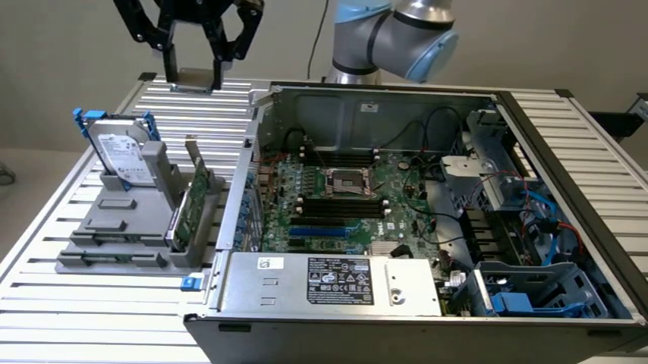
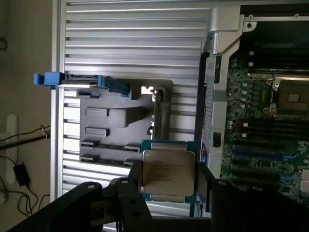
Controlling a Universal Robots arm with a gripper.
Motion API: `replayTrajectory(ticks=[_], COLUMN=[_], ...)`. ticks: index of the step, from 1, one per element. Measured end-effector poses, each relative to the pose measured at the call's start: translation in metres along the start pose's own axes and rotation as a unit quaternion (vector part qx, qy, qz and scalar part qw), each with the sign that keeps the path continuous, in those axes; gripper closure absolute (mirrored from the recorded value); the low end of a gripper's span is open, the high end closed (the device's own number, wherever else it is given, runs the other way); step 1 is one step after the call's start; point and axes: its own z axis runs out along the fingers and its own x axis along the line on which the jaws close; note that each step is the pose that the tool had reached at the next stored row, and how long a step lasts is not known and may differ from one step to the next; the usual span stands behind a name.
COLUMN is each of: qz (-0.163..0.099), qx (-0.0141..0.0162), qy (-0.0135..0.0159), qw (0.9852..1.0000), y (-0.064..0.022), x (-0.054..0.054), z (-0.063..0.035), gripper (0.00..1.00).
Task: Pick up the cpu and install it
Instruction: 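Pick up the cpu and move it towards the insertion slot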
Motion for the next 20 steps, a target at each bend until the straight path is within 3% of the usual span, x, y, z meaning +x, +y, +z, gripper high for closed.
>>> replayTrajectory(ticks=[20], qz=[0.001], qx=[-0.0014], qy=[0.0287], qw=[0.9996], y=[-0.0030], x=[-0.085], z=[-0.0402], gripper=[0.46])
